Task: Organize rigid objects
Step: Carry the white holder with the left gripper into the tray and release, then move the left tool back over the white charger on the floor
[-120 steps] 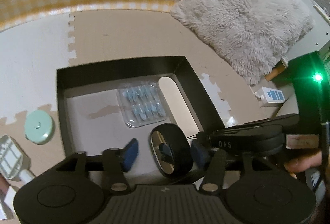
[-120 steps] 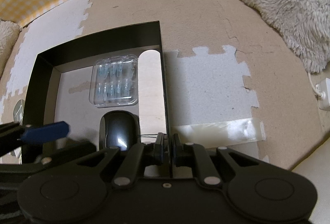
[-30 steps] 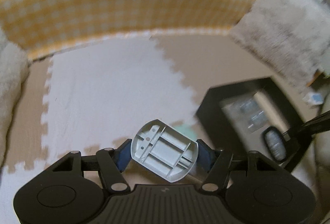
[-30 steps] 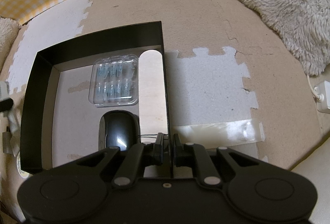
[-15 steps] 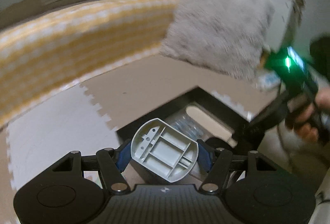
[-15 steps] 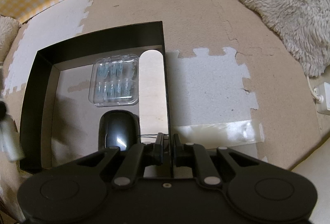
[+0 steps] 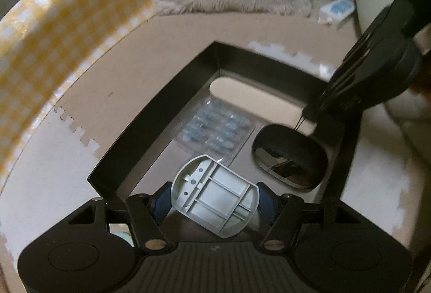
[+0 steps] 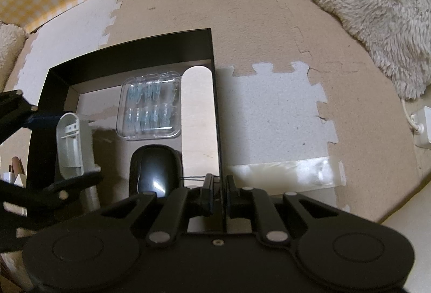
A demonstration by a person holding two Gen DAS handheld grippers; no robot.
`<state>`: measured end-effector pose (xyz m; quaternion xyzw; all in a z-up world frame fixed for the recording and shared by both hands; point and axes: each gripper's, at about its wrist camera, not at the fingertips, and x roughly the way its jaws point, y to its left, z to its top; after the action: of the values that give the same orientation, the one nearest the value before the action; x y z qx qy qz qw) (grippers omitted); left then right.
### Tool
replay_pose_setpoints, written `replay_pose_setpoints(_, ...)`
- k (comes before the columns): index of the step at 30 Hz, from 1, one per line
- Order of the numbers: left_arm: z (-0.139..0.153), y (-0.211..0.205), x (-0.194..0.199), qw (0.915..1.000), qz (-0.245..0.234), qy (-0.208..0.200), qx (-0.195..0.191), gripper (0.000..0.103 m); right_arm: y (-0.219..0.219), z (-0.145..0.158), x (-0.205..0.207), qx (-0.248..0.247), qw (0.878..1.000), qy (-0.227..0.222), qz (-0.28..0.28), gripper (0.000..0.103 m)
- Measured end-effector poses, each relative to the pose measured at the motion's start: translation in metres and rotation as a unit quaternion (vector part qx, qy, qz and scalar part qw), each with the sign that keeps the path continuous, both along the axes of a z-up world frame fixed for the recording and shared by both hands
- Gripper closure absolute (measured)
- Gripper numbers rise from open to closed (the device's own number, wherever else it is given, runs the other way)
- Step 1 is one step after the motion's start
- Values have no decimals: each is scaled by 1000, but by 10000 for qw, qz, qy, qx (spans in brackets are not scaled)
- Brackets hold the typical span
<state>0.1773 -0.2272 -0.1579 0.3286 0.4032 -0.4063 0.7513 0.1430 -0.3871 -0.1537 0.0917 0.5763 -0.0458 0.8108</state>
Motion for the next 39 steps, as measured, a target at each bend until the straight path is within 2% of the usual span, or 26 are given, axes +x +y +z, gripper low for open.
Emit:
replay_pose_setpoints(6, -4, 3, 6, 9994, -81, -154, 313, 37, 0, 0, 0, 4, 10000, 1, -2, 92)
replay_pose_setpoints(8, -1, 5, 8, 9995, 18, -184, 258, 25, 0, 0, 0, 2, 10000, -1, 0, 92)
replay_pose_setpoints(10, 4, 8, 8, 9999, 98, -109, 75, 18, 0, 0, 0, 2, 10000, -2, 0, 92)
replay_pose_setpoints(15, 13, 13, 5, 9998, 171, -19, -109, 14, 0, 0, 0, -9, 10000, 0, 4, 92)
replay_pose_setpoints(20, 25, 24, 1, 9983, 332, 236, -419, 13, 0, 0, 0, -15, 10000, 2, 6, 92)
replay_pose_setpoints(23, 32, 31, -4, 9967, 414, 353, -607, 8, 0, 0, 0, -21, 10000, 3, 9, 92)
replay_pose_setpoints(31, 46, 49, -19, 9935, 696, 518, -734, 0, 0, 0, 0, -20, 10000, 0, 8, 92)
replay_pose_setpoints(39, 61, 64, -31, 9903, 929, 534, -887, 0, 1, -1, 0, -39, 10000, -1, 18, 92)
